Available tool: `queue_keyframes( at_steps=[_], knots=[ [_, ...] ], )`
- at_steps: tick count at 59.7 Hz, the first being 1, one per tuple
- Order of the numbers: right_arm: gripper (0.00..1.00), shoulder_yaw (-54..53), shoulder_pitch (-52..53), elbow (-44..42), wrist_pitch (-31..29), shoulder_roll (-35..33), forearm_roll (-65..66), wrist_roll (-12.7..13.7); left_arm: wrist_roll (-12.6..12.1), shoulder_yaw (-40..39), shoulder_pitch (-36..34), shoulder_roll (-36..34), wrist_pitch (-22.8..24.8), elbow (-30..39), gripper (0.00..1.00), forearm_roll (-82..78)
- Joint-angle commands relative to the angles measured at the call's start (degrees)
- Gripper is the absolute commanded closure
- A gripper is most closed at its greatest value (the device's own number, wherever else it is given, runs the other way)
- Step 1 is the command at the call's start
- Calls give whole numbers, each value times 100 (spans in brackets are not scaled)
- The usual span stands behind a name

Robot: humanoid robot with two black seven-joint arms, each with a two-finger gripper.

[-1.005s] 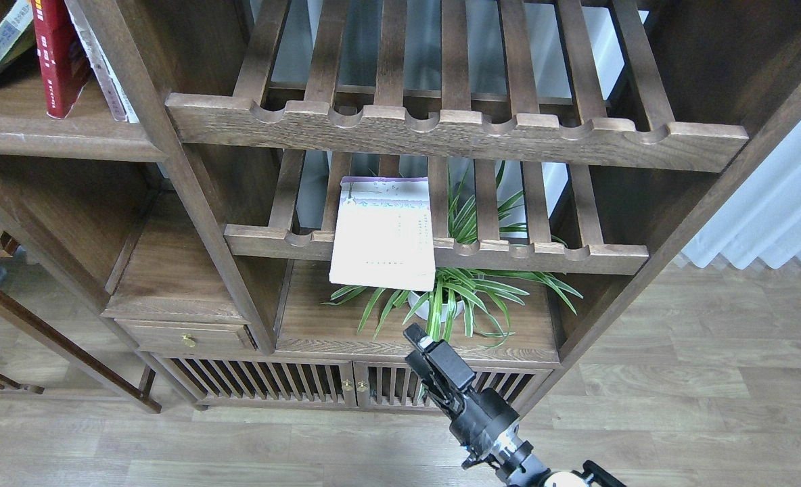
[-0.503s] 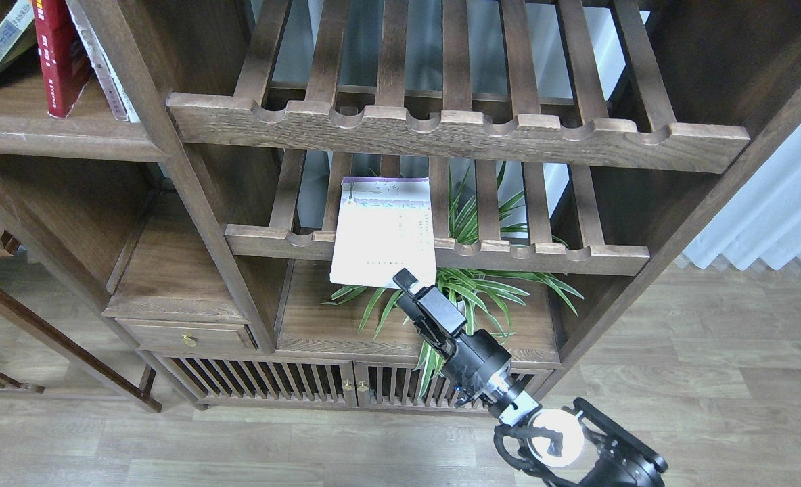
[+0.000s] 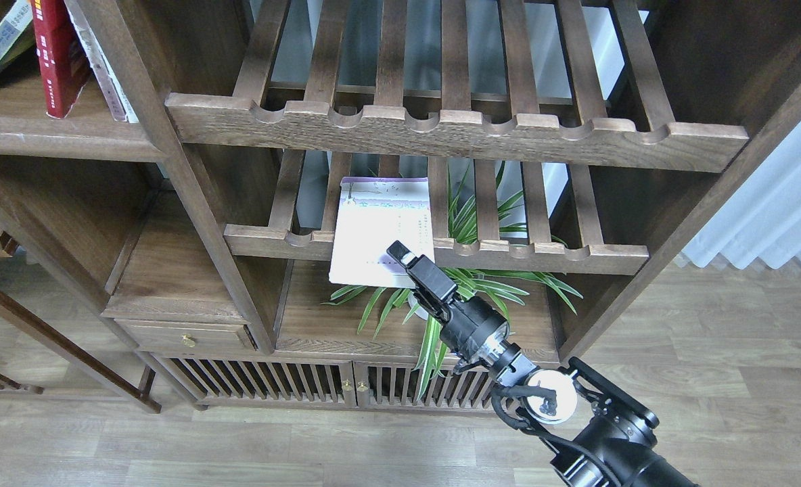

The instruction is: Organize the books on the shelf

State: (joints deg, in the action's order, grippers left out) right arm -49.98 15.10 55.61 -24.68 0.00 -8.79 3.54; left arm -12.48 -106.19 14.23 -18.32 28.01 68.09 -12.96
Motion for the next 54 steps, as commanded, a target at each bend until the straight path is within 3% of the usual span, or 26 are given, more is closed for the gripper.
queue_keyframes(
  at_steps=[1,6,19,26,41,54],
  knots=[
    [73,-73,-42,-33,-2,0,-9,15,0,-7,-8,-14,-1,3,0,22],
    [95,-196,-42,-42,-11,0,-18,15,0,-7,-8,-14,-1,3,0,22],
    [96,-328,-104,-24,-63,0,-18,41,8,195,1,-5,-1,-59,0,513],
    [96,-328,-394,371,-283,0,-18,182,-9,854,18,-49,-1,-147,0,1313],
    [96,-196,-1430,899,-332,0,211,1034,35,2427,27,-278,-1,-50,0,2412],
    [96,-187,-1949,907,-332,0,395,1350,131,3788,1,-278,-1,336,0,3272]
  ],
)
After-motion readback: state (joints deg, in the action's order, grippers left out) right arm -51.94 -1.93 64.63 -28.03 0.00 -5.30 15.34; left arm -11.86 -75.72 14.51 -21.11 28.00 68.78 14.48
